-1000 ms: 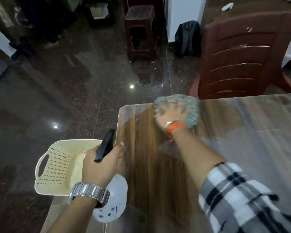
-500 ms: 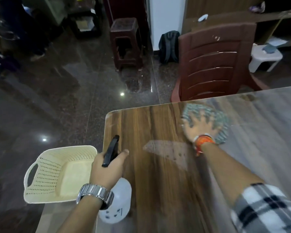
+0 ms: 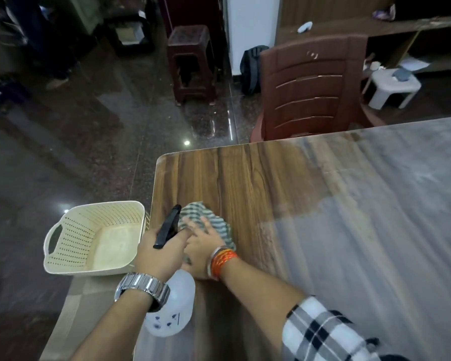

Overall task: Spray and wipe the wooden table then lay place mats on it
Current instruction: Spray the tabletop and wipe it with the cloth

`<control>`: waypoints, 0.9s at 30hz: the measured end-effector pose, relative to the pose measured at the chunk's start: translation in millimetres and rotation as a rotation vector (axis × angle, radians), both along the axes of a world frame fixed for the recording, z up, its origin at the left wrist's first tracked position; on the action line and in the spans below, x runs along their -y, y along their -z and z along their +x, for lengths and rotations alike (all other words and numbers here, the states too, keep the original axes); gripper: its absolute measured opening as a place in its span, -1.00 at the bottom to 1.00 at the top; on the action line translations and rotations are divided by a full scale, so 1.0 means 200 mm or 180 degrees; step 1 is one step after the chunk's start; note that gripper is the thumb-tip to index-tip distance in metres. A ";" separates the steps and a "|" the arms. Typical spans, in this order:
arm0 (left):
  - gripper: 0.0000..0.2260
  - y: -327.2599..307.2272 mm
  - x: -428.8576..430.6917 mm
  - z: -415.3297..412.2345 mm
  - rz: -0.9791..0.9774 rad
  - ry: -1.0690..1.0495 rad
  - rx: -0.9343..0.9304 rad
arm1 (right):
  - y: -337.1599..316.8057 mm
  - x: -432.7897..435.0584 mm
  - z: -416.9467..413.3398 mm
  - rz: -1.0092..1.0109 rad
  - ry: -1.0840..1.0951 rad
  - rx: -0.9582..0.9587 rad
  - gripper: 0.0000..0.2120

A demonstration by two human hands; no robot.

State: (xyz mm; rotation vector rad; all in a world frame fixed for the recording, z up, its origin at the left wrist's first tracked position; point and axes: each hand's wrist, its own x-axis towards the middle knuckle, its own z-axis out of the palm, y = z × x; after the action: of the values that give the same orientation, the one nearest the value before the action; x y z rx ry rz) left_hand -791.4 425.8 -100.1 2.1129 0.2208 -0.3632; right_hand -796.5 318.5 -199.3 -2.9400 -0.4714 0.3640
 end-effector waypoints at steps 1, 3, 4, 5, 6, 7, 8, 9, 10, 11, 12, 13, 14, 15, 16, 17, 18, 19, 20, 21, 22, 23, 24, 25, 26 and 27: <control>-0.59 0.00 -0.01 -0.02 -0.0025 0.0059 0.0003 | 0.02 0.13 -0.02 0.0035 0.0292 0.0130 -0.43; -0.46 -0.01 -0.01 -0.08 -0.0128 0.0137 -0.0027 | 0.07 0.49 -0.10 -0.0020 0.1437 0.0255 -0.42; -0.42 -0.01 -0.02 -0.10 -0.0179 0.0148 -0.0029 | 0.08 0.67 -0.16 -0.0031 0.2131 0.0232 -0.42; -0.41 -0.01 -0.03 -0.12 -0.0241 0.0149 -0.0027 | 0.11 0.83 -0.24 -0.0017 0.2779 0.0184 -0.42; -0.41 -0.01 -0.04 -0.14 -0.0312 0.0132 -0.0044 | 0.11 0.94 -0.32 0.0018 0.3287 0.0154 -0.42; -0.43 -0.01 -0.06 -0.16 -0.0365 0.0106 -0.0077 | 0.10 1.00 -0.38 0.0021 0.3639 0.0094 -0.41; -0.46 -0.01 -0.08 -0.18 -0.0387 0.0085 -0.0105 | 0.09 1.00 -0.42 -0.0005 0.3884 0.0009 -0.41; -0.52 -0.01 -0.11 -0.21 -0.0384 0.0065 -0.0114 | 0.07 0.94 -0.42 -0.0029 0.4068 -0.0055 -0.40; -0.60 -0.01 -0.13 -0.23 -0.0361 0.0049 -0.0103 | 0.07 0.86 -0.41 -0.0015 0.4148 -0.0075 -0.39; -0.65 -0.01 -0.16 -0.25 -0.0325 0.0054 -0.0087 | 0.07 0.76 -0.39 0.0022 0.4076 -0.0078 -0.39; -0.66 0.00 -0.19 -0.26 -0.0293 0.0055 -0.0084 | 0.07 0.64 -0.35 0.0075 0.3810 -0.0037 -0.40; -0.63 -0.01 -0.22 -0.28 -0.0280 0.0053 -0.0084 | 0.08 0.48 -0.32 0.0082 0.3303 0.0063 -0.41; -0.58 -0.01 -0.25 -0.29 -0.0276 0.0059 -0.0076 | 0.06 0.31 -0.29 0.0135 0.2674 0.0153 -0.42; -0.56 -0.01 -0.28 -0.31 -0.0270 0.0067 -0.0058 | 0.04 0.10 -0.29 0.0212 0.2057 0.0080 -0.43; -0.56 -0.02 -0.30 -0.32 -0.0241 0.0067 -0.0042 | 0.06 -0.11 -0.30 0.0093 0.1579 -0.0075 -0.42; -0.61 -0.02 -0.32 -0.34 -0.0192 0.0091 -0.0019 | 0.07 -0.31 -0.31 -0.0087 0.1479 -0.0097 -0.40; -0.67 -0.03 -0.35 -0.36 -0.0111 0.0136 0.0006 | 0.12 -0.44 -0.36 0.0579 0.1819 -0.0288 -0.40; -0.72 -0.05 -0.38 -0.38 -0.0033 0.0199 0.0034 | 0.18 -0.52 -0.43 0.0772 0.1955 -0.0189 -0.42; -0.72 -0.05 -0.40 -0.41 0.0057 0.0256 0.0064 | 0.18 -0.54 -0.49 0.0805 0.1853 -0.0136 -0.44; -0.70 -0.05 -0.42 -0.43 0.0141 0.0282 0.0087 | 0.11 -0.53 -0.54 0.0618 0.1304 -0.0325 -0.43; -0.67 -0.05 -0.45 -0.46 0.0209 0.0284 0.0063 | 0.12 -0.52 -0.55 0.0177 0.0767 -0.0012 -0.44; -0.64 -0.04 -0.47 -0.49 0.0254 0.0298 0.0011 | 0.12 -0.46 -0.62 0.0108 0.0263 0.0063 -0.46; -0.63 -0.03 -0.49 -0.51 0.0239 0.0334 -0.0081 | 0.12 -0.38 -0.71 0.0205 0.0362 0.0239 -0.48; -0.65 -0.02 -0.52 -0.53 0.0186 0.0396 -0.0181 | 0.12 -0.31 -0.81 0.0229 0.0804 0.0380 -0.50; -0.67 -0.01 -0.53 -0.54 0.0115 0.0473 -0.0288 | 0.14 -0.25 -0.91 0.0144 0.1200 0.0439 -0.51; -0.68 -0.01 -0.55 -0.56 0.0065 0.0606 -0.0350 | 0.14 -0.21 -1.03 0.0050 0.1477 0.0382 -0.51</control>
State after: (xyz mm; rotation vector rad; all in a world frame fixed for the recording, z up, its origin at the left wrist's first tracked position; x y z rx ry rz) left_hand -902.5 536.7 -97.5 2.1421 0.0871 -0.5930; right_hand -1003.2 361.0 -228.2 -2.9420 0.1994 0.1245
